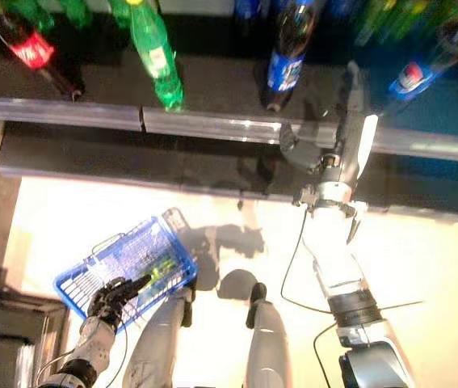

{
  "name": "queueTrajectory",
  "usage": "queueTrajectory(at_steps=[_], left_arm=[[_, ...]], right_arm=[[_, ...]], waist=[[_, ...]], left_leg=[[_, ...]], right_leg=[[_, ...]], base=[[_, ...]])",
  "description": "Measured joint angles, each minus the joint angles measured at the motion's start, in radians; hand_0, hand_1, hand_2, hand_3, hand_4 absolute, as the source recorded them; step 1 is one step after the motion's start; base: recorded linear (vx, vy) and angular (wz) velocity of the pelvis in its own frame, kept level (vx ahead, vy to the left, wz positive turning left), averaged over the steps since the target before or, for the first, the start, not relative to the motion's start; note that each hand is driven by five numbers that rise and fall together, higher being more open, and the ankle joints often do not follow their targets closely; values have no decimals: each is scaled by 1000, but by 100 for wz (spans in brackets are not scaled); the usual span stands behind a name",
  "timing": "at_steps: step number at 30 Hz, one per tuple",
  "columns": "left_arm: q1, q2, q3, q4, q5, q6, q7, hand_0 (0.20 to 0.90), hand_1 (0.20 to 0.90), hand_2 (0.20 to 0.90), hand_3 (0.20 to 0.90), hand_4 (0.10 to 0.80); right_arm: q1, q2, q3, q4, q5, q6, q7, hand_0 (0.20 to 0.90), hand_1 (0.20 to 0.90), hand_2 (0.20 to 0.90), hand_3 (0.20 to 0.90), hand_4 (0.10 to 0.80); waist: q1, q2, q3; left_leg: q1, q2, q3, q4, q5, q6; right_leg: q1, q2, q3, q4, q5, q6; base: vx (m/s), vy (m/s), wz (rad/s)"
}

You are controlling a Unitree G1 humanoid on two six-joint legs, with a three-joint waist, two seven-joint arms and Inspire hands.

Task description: Pick up the drink and place into the basket.

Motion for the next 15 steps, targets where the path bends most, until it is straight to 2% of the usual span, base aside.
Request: queueTrajectory(at_steps=[8, 15], left_arm=[[-16, -13, -17, -38, -29, 6, -7, 300, 300, 300, 200, 100], [-16, -11, -50, -40, -49, 6, -9, 300, 300, 300, 200, 100]], right_arm=[[-124, 13, 14, 2, 25, 40, -24, 900, 900, 900, 900, 800], [-289, 12, 12, 121, 141, 69, -90, 900, 900, 900, 900, 800]], waist=[[4, 10, 30], [26, 17, 33]], left_leg=[[-35, -6, 9, 7, 4, 5], [-35, -5, 9, 6, 5, 3]], right_leg=[[-54, -5, 21, 28, -2, 1], [-58, -5, 22, 31, -3, -1]], base=[[6, 44, -4], [24, 2, 0]])
